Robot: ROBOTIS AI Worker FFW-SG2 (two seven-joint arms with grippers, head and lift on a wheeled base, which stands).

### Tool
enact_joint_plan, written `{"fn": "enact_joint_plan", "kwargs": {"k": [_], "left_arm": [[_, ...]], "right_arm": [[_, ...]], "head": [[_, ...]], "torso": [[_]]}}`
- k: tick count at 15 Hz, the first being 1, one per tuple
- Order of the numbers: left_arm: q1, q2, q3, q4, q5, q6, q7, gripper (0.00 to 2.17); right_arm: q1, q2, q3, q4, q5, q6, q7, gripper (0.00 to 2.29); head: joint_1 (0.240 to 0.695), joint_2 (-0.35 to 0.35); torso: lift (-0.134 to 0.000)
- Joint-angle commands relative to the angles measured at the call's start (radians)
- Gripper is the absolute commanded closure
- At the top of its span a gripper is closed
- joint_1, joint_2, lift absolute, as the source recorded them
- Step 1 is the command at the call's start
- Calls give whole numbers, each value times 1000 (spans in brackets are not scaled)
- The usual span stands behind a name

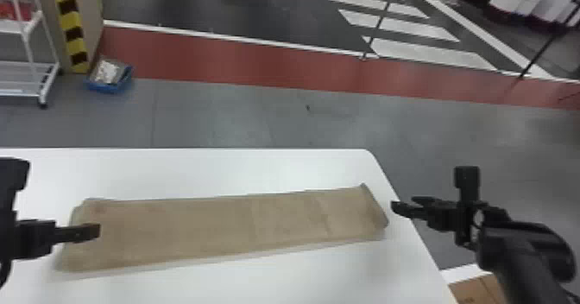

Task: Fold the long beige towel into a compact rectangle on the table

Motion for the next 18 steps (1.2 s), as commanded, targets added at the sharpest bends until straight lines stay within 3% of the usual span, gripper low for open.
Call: {"fn": "enact_joint_plan", "kwargs": {"k": [1,18], "left_arm": [[0,0,0,-2,0,0,1,140],[40,-2,6,-11,-31,6,4,140]], "right_arm": [[0,0,0,0,0,0,0,259],[43,-3,0,-11,7,-34,-4,259]], "head": [[695,-350],[695,-350]], "torso": [[0],[0]]}}
